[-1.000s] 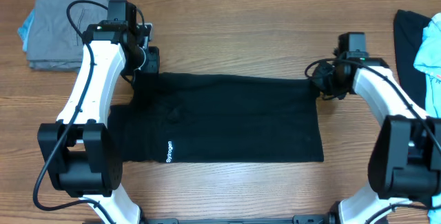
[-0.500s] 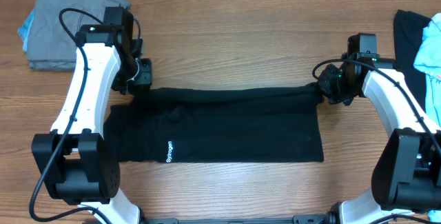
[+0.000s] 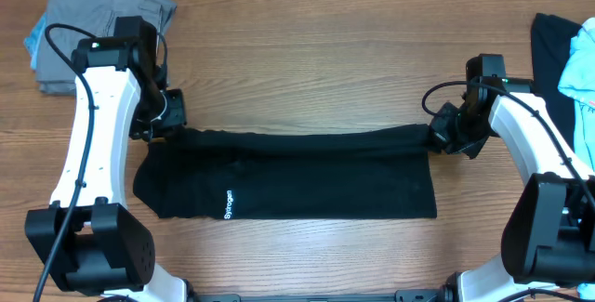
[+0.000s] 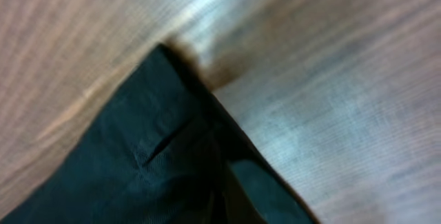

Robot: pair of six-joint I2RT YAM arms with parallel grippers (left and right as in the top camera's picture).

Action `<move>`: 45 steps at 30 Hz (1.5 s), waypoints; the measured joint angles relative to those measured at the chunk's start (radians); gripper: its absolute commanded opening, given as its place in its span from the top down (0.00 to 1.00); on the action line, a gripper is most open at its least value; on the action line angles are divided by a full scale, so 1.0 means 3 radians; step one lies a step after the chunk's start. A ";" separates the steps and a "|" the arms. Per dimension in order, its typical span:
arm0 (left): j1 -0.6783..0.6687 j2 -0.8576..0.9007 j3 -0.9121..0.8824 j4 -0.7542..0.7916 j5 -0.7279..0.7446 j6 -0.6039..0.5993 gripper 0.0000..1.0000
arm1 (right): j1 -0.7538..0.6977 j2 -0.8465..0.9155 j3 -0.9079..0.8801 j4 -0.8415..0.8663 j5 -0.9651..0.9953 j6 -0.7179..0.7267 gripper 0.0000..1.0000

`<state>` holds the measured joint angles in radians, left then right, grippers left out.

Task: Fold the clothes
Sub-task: 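Fold the shirt's top half down toward the bottom edge with both grippers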

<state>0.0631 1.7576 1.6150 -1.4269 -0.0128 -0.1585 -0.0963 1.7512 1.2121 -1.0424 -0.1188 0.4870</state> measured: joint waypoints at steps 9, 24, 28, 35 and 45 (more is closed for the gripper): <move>0.0008 0.0000 -0.0345 -0.0034 -0.0089 -0.0031 0.91 | 0.0000 0.0000 0.0000 -0.0403 0.0052 0.0023 0.91; 0.0010 0.0000 -0.0832 0.0085 -0.0140 -0.0183 0.22 | 0.0000 0.0000 0.0001 -0.0777 0.0148 -0.0045 0.24; 0.0010 0.0000 -0.0833 0.0122 -0.0146 -0.0189 0.23 | -0.0001 0.0000 0.0001 -0.0749 0.0182 -0.0055 0.19; -0.0020 0.0000 -0.0835 0.0476 0.0079 -0.0174 0.29 | -0.0001 0.0000 0.0001 -0.0432 -0.0041 -0.0200 0.20; -0.0539 0.0000 -0.0839 0.1020 0.0239 -0.0160 0.29 | 0.0141 0.0000 0.0001 0.0075 -0.0519 -0.0403 0.19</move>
<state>-0.0986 1.7576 1.3632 -1.1210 0.0589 -0.2066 -0.0540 1.7512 1.2125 -1.0199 -0.2745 0.3660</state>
